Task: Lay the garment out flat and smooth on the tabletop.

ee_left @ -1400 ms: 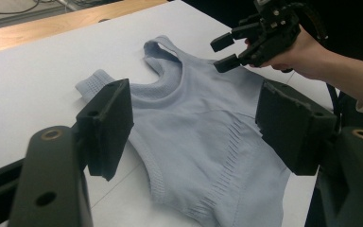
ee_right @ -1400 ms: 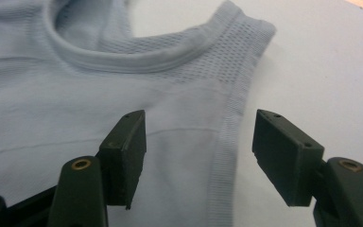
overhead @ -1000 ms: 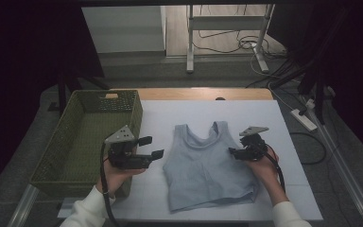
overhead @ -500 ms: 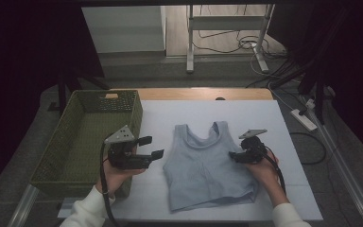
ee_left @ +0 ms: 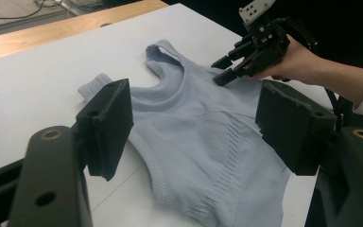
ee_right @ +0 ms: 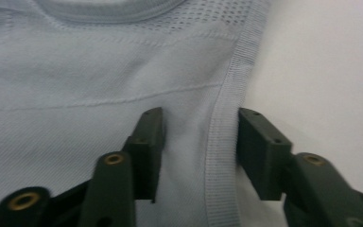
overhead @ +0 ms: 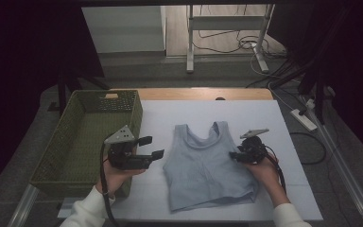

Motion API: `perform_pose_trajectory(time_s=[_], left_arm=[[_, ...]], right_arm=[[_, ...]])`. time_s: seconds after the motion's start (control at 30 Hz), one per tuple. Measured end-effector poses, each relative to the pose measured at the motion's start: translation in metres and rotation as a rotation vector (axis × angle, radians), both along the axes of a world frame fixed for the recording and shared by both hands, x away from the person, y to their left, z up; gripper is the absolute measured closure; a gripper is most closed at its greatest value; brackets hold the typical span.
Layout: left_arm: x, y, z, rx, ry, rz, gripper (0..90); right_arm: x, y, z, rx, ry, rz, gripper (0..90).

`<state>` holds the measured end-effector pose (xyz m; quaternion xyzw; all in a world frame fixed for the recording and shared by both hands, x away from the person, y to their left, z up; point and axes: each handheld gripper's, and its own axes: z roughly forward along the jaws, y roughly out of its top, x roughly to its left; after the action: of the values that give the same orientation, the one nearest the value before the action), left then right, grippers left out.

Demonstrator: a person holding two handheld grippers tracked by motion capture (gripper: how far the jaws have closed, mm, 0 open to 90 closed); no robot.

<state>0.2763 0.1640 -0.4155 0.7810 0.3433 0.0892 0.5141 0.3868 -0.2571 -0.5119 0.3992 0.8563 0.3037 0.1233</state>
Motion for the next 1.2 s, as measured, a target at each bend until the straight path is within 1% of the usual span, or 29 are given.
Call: perform_pose_trajectory(time_s=[0.07,0.1,0.13,0.17,0.2,0.23,0.3,0.4,0.43,0.5,0.6,0.63,0.67,0.87,0.97,1.03,1.13,1.2], left_arm=[[0.000,-0.001,0.000,0.001,0.000,-0.002,28.6],[0.000,-0.001,0.000,0.001,0.001,-0.002,28.6],[0.000,-0.001,-0.001,0.002,0.001,-0.003,28.6],[0.000,-0.002,-0.001,0.004,0.001,-0.003,28.5],[0.000,-0.002,-0.001,0.004,0.001,-0.004,28.5],[0.000,-0.002,-0.001,0.005,0.000,-0.004,28.5],[-0.001,-0.002,0.000,0.004,-0.001,-0.004,28.5],[0.000,-0.001,0.000,0.003,0.000,-0.003,28.5],[0.000,-0.001,0.000,0.002,0.000,-0.002,28.5],[0.000,-0.001,0.000,0.002,0.000,-0.002,28.5],[-0.001,-0.001,0.000,0.003,-0.001,-0.003,28.5],[-0.001,-0.001,0.000,0.003,-0.002,-0.004,28.5],[-0.001,-0.002,0.000,0.003,-0.003,-0.004,28.5],[-0.001,-0.001,0.000,0.003,-0.003,-0.002,28.5],[0.000,0.000,0.000,0.003,0.000,0.000,28.5],[0.000,-0.001,0.000,0.003,0.000,-0.002,28.5],[0.000,-0.001,0.000,0.004,0.000,-0.003,28.5],[0.000,-0.001,0.000,0.003,-0.001,-0.002,28.4]], right_arm=[[-0.001,0.000,0.001,0.012,0.013,0.013,63.1],[-0.002,0.002,0.002,0.006,0.017,0.035,72.4],[-0.002,0.002,0.002,0.006,0.017,0.035,72.4],[-0.005,0.004,0.004,-0.025,-0.001,0.048,76.2],[-0.006,0.005,0.005,-0.038,-0.012,0.054,77.2],[-0.006,0.005,0.005,-0.038,-0.012,0.054,77.2],[-0.008,0.006,0.006,-0.050,-0.029,0.061,79.2],[-0.011,0.006,0.009,-0.067,-0.057,0.069,85.4],[-0.012,0.005,0.010,-0.067,-0.068,0.066,85.9],[-0.013,0.003,0.012,-0.092,-0.084,0.056,86.3],[-0.015,-0.003,0.013,-0.085,-0.073,0.042,86.5],[-0.016,-0.007,0.013,-0.073,-0.071,0.037,86.6],[-0.016,-0.007,0.013,-0.073,-0.071,0.037,86.6],[-0.022,-0.013,0.019,-0.073,-0.094,0.023,86.7],[-0.028,-0.019,0.022,-0.079,-0.103,0.014,86.7],[-0.031,-0.024,0.023,-0.072,-0.108,0.003,86.7],[-0.034,-0.032,0.024,-0.069,-0.105,-0.013,86.6],[-0.035,-0.036,0.024,-0.076,-0.105,-0.022,86.6]])
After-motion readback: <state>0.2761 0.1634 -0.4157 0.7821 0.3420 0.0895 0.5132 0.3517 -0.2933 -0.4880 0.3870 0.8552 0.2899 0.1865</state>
